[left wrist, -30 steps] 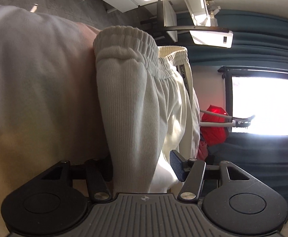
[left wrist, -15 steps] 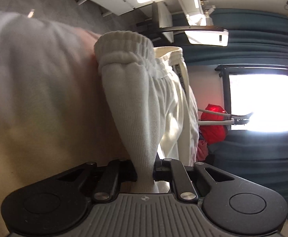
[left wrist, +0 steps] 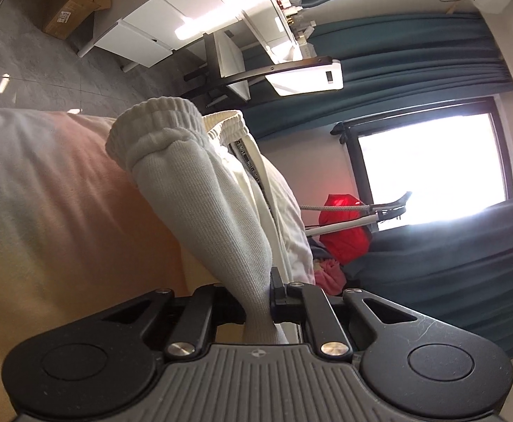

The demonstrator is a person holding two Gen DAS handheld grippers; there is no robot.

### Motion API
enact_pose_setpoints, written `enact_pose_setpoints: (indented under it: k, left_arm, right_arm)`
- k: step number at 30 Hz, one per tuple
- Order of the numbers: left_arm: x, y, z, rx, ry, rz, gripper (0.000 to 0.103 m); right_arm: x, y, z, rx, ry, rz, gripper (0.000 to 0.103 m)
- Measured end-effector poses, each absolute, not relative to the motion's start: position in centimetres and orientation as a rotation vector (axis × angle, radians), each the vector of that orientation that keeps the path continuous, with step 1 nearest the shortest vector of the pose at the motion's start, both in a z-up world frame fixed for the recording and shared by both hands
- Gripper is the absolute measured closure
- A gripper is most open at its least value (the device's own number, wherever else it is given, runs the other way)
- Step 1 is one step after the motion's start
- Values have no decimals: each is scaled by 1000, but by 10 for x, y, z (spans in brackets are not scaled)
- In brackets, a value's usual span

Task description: Fold clothes

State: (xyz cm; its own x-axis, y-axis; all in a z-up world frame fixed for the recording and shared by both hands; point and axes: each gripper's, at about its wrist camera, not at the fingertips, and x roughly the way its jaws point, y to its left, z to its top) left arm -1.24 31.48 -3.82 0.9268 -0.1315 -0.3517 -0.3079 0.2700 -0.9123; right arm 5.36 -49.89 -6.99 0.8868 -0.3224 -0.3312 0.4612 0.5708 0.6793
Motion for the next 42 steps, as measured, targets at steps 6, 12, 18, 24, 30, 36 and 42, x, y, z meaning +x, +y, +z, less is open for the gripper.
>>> enact_pose_setpoints:
  k: [6, 12, 18, 24, 30, 36, 42]
  left_arm:
    - [71, 325, 6, -1248, 415, 83, 92]
    - [187, 335, 13, -1172, 468, 149, 92]
    - [284, 325, -17, -1059, 468, 184, 91]
    - [331, 313, -50, -954, 493, 232, 86]
    - [320, 311, -43, -898, 489, 177, 49]
    - [265, 292, -23, -864, 449, 95, 22]
    - [193, 271, -48, -1053, 445, 89, 18]
  right_arm:
    - [156, -494, -30, 717, 185, -429, 97]
    - [281, -484, -16, 639, 214, -407, 97]
    - [386, -478, -74, 520, 346, -470, 97]
    - [436, -473, -127, 421, 452, -468, 96]
    - [433, -485, -122, 475, 474, -392, 88]
    - [370, -487, -96, 575, 409, -367, 35]
    - [290, -471, -102, 749, 422, -249, 35]
